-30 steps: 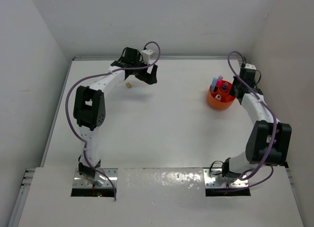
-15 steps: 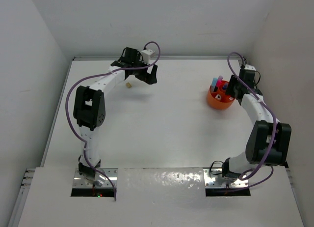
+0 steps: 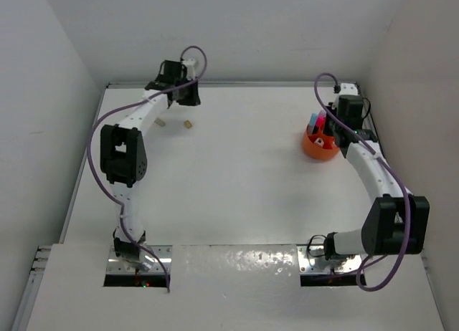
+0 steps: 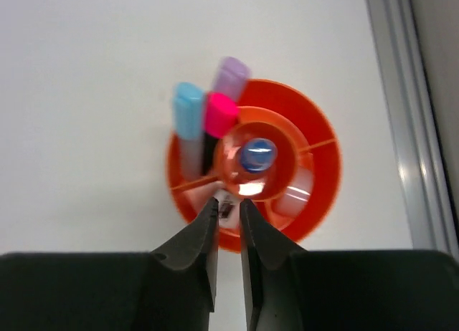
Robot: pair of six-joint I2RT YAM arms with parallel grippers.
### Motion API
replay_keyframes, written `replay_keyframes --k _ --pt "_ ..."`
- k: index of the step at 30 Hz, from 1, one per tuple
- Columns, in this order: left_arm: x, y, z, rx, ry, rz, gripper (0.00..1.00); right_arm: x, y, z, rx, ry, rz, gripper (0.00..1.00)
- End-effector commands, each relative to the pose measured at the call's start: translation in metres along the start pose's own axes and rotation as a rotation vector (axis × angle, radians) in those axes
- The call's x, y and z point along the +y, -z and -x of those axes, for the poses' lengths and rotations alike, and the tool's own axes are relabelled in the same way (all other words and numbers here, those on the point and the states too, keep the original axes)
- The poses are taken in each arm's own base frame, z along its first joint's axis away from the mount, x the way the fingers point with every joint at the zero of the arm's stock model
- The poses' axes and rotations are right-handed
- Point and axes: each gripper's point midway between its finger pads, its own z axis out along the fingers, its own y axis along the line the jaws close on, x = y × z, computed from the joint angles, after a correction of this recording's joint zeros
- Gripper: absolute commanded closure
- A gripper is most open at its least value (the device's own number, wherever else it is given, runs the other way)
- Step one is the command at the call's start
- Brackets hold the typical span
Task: Sort the stationery into containers
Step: Place the stationery in the storage box, then pick up the stationery from the center of the board.
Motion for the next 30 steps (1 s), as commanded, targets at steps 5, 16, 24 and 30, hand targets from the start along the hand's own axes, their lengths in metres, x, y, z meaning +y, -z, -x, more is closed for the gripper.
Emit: replay_keyframes --k 5,16,24,30 --pt "0.147 0.027 0.008 -0.068 0.256 0.439 0.48 0.064 0.024 0.056 -0.196 0.072 0.15 0.73" --pt "0.214 0.007 -0.045 0.001 0.458 0.643 0.35 0.117 0.025 0.05 -0.153 0.145 0.24 0.7" --pt "0.233 -0.005 -0.079 0.056 0.533 0.704 0.51 0.127 0.026 0.056 -0.159 0.173 0.24 0.7" --pt "0.214 -0.015 -0.1 0.116 0.552 0.666 0.53 0.127 0.025 0.06 -0.159 0.187 0.229 0.7"
